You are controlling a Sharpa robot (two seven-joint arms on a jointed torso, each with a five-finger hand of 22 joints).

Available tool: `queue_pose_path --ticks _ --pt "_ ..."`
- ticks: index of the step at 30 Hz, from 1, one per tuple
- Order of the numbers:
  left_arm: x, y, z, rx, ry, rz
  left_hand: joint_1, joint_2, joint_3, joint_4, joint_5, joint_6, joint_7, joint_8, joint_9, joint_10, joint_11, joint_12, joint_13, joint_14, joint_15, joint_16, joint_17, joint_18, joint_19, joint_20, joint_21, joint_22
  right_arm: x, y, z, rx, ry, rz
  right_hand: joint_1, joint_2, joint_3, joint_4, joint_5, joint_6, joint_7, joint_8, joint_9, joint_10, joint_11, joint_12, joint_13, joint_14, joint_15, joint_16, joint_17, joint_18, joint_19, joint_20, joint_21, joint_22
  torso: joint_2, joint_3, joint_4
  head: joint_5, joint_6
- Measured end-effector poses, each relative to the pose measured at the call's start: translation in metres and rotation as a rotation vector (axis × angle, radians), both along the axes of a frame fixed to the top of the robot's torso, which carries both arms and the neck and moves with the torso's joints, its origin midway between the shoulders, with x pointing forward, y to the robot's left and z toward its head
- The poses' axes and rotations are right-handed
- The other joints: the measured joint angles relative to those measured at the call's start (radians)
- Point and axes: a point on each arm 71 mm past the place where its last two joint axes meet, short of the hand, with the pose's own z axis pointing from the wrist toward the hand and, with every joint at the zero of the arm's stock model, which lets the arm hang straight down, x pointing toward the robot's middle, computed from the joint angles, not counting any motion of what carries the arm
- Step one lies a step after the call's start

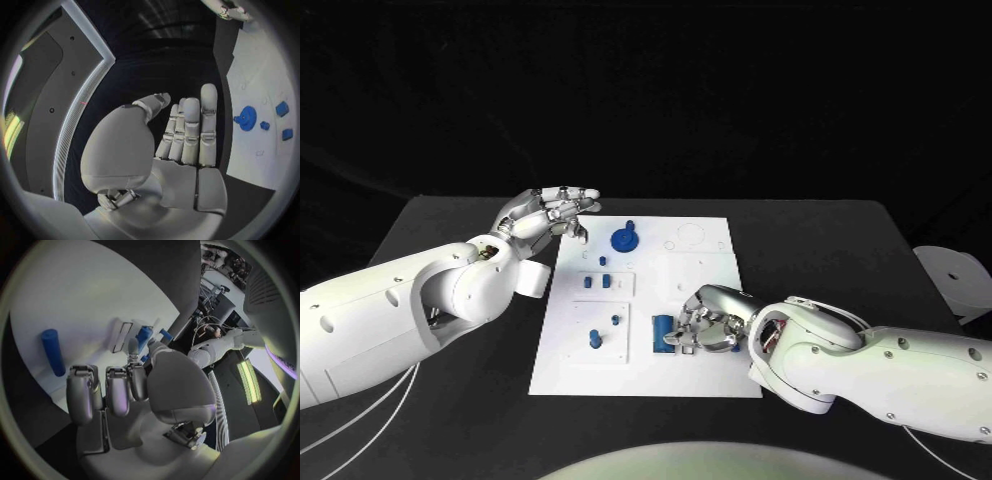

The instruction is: Assemble the parts on the task board

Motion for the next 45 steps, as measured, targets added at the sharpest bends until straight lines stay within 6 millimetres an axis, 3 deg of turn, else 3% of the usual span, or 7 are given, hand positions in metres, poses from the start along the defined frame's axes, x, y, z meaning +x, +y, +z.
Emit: queue_pose_path --ticks 12,18,45 --pt "0.000 0.000 0.000 0.001 0.000 0.000 0.000 0.000 0.000 0.000 0.000 0.000 0.000 0.000 0.000 0.000 0.000 0.000 0.001 0.000 0.000 0.000 -0.001 0.000 0.004 0.004 0.000 0.000 -0.001 -0.009 0.008 0.013 -0.039 -0.005 0.029 -0.014 -0.002 -0.008 0.004 0.000 0.000 0.000 -0.004 0.000 0.000 -0.005 0.000 0.000 0.000 0.000 0.000 0.000 0.000 0.000 0.000 0.001 0.000 0.0015 -0.0021 -0.002 0.002" --pt "0.000 0.000 0.000 0.000 0.000 -0.001 0.000 0.000 0.000 0.000 0.000 0.000 0.000 0.000 0.000 0.000 0.000 0.000 0.001 0.000 0.000 0.000 -0.001 0.000 0.004 0.004 0.000 0.000 -0.002 -0.003 0.008 0.024 -0.032 0.019 0.062 -0.007 0.002 -0.013 -0.055 0.004 -0.004 0.000 -0.007 0.000 0.000 0.008 0.000 0.004 -0.004 0.004 0.000 0.000 0.000 0.000 0.005 0.001 0.000 0.0018 -0.0001 -0.004 0.002" --pt "0.000 0.000 0.000 0.004 -0.002 -0.002 0.000 0.000 0.000 0.000 0.000 0.000 0.000 0.000 0.000 0.000 0.000 0.000 0.001 0.000 0.000 0.000 -0.001 0.000 0.004 0.004 0.000 0.000 0.001 0.006 -0.004 0.008 0.000 0.042 0.095 -0.006 0.019 -0.029 -0.059 0.011 -0.011 0.000 -0.008 0.000 -0.007 0.024 -0.001 0.000 -0.007 0.004 0.000 0.001 0.000 0.000 0.007 0.000 0.001 -0.0002 0.0011 -0.002 -0.002"
